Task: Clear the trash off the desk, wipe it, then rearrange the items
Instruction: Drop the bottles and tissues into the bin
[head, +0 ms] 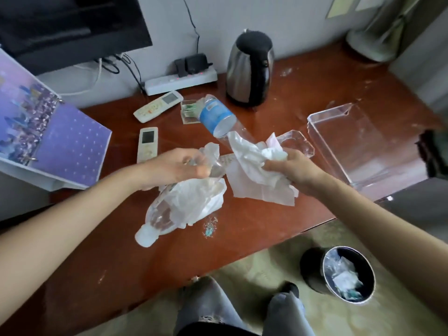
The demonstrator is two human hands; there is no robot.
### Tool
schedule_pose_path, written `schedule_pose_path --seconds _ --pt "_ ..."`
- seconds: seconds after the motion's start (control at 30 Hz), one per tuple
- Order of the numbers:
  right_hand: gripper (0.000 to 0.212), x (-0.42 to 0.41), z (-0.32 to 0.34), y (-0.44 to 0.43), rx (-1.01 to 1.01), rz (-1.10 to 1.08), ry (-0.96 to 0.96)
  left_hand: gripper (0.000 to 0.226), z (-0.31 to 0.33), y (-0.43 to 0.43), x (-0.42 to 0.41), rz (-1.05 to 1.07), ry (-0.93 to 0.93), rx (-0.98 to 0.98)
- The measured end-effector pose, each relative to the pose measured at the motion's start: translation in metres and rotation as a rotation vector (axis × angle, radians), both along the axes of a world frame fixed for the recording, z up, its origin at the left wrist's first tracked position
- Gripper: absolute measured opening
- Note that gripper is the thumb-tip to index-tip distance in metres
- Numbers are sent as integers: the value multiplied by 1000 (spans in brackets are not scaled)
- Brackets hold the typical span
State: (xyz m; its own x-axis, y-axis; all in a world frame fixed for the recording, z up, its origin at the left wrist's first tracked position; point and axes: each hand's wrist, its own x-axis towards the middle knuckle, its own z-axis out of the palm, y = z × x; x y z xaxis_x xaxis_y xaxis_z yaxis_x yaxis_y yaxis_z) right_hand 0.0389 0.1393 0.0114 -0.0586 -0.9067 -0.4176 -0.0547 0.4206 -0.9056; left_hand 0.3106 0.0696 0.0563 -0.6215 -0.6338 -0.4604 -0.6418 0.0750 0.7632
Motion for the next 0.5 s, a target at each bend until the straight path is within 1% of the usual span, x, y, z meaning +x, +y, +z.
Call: schedule_pose_path --seconds 0.07,0.13,0.2,0.27,0.33,0.4,0.5 --pt "23 -37 3 14 8 74 -10 63 2 16 -37 -31 2 8" --pt "12 -74 7 27 12 135 -19 60 1 31 -73 -72 14 18" --pt "8 -109 12 38 15 167 -20 60 1 47 -107 -107 23 13" --pt "16 -141 16 47 20 208 -20 63 2 58 -137 -108 31 17" --pt "25 -168 16 54 63 233 -88 59 1 65 -165 -99 26 31" --pt "27 -190 12 58 117 224 -171 55 -1 71 -188 -124 31 42" --pt "32 -216 6 62 186 165 -239 57 -2 74 -218 -192 16 40"
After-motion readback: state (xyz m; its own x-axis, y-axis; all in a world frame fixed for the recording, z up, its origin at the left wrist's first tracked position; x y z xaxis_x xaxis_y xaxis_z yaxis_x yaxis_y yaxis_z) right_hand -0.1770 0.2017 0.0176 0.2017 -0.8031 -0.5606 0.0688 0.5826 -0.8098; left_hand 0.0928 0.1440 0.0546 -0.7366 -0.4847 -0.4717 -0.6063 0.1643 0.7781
